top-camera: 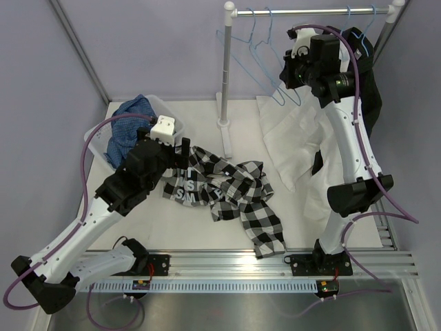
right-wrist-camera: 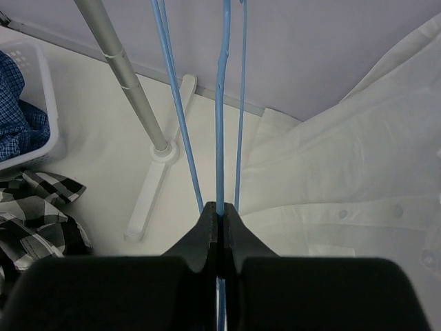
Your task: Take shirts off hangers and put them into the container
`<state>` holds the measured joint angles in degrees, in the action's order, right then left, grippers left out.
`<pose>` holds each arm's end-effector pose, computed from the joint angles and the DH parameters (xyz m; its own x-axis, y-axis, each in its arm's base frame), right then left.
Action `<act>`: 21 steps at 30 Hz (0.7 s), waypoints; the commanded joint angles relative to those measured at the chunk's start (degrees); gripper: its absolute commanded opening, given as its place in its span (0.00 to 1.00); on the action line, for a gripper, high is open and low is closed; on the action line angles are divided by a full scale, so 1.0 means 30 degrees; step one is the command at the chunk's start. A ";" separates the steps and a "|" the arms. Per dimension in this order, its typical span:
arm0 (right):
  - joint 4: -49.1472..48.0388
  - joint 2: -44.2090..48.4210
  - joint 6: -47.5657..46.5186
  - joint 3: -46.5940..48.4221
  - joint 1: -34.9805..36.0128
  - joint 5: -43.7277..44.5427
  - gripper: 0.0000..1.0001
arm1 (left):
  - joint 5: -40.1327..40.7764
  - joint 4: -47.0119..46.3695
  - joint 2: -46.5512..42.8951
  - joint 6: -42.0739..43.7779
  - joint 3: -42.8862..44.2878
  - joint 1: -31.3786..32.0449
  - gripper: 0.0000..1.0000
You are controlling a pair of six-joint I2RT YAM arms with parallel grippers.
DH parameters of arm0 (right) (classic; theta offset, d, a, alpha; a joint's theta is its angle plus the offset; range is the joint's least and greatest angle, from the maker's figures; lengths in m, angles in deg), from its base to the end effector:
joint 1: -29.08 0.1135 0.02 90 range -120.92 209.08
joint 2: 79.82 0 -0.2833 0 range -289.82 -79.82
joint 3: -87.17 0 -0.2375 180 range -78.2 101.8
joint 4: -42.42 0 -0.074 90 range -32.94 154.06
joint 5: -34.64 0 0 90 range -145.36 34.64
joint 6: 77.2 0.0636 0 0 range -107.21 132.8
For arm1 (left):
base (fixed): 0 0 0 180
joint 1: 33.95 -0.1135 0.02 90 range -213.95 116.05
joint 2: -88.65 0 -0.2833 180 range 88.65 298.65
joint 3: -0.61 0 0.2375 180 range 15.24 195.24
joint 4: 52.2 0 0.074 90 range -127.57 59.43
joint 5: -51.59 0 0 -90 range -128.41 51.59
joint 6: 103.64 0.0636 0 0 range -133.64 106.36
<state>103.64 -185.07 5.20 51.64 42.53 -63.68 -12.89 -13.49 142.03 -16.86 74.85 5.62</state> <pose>0.3922 0.1033 0.4857 -0.3134 -0.2095 -0.9262 -0.4057 0.9114 -0.0689 0.1701 -0.1050 0.3852 -0.2504 0.1412 -0.9578 0.2451 0.9663 0.0784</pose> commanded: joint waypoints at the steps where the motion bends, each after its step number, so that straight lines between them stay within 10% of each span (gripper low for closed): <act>1: -0.0088 0.0220 -0.1013 -0.0241 -0.0148 -0.0393 0.00 | 0.0430 -0.0613 -0.0276 0.0284 0.0021 -0.0036 0.99; 8: -0.1115 0.1478 -0.0838 -0.2058 -0.0178 0.0486 0.25 | 0.0313 -0.0584 -0.0188 0.0313 -0.0008 -0.0065 0.99; 13: -0.1173 0.2796 -0.0311 -0.2907 -0.0178 0.0721 0.73 | 0.0079 -0.0584 -0.0012 0.0284 -0.0008 -0.0037 0.99; 21: -0.1759 0.8797 0.3198 -0.7904 -0.0178 0.2184 0.91 | -0.1735 -0.0438 0.0455 -0.0591 0.0196 -0.0066 0.99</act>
<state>100.39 -168.02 8.65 33.11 42.40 -60.42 -14.66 -13.49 142.45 -17.15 74.83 5.60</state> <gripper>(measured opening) 0.904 0.988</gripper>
